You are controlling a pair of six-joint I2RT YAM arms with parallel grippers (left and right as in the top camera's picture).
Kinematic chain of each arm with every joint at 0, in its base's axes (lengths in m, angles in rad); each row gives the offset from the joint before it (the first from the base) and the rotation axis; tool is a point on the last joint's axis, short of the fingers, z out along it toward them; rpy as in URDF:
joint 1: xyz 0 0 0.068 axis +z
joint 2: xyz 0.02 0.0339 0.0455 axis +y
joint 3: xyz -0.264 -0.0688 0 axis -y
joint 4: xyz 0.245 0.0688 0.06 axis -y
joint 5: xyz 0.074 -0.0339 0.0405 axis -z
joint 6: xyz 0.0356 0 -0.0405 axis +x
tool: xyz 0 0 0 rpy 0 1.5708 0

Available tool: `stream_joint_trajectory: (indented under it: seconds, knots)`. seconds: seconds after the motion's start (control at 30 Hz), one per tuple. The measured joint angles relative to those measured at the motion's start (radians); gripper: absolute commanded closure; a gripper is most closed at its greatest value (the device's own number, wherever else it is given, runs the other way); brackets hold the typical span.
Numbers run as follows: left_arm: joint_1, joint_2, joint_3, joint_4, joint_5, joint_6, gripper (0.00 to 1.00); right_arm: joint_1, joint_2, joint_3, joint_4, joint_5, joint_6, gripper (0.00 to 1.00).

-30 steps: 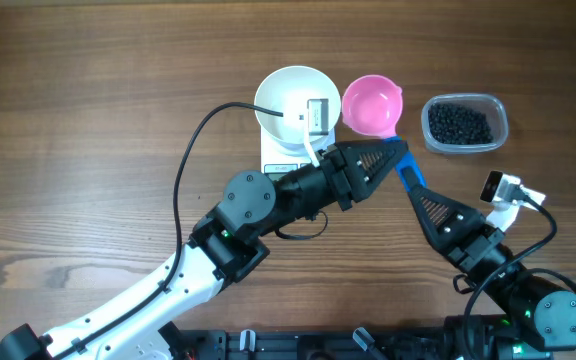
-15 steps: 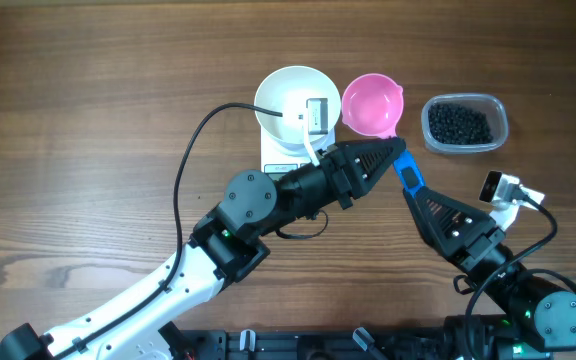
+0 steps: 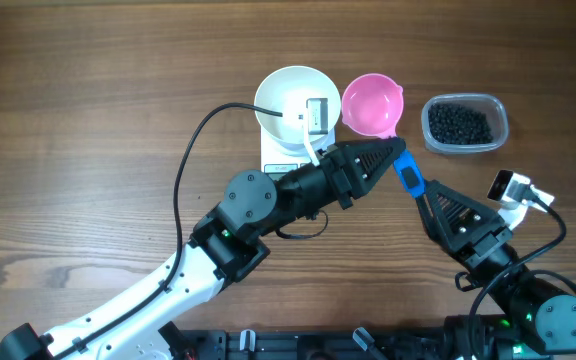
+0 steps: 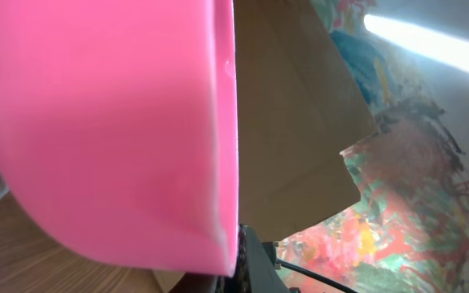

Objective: Scoop item into bowl and weigh 150g on scale
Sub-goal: 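Open the left gripper and release the scoop to the right gripper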

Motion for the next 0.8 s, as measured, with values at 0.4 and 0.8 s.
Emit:
stream_joint_trajectory:
  seconds: [0.4, 0.8]
  knots:
    - [0.0, -0.001, 0.0, -0.008, 0.0, 0.0, 0.96, 0.0, 0.039, -0.001, 0.142, -0.003, -0.003, 0.39]
    - [-0.028, 0.001, 0.0, 0.004, -0.019, 0.0, 0.96, 0.0, 0.07, -0.001, 0.15, -0.041, 0.026, 0.5]
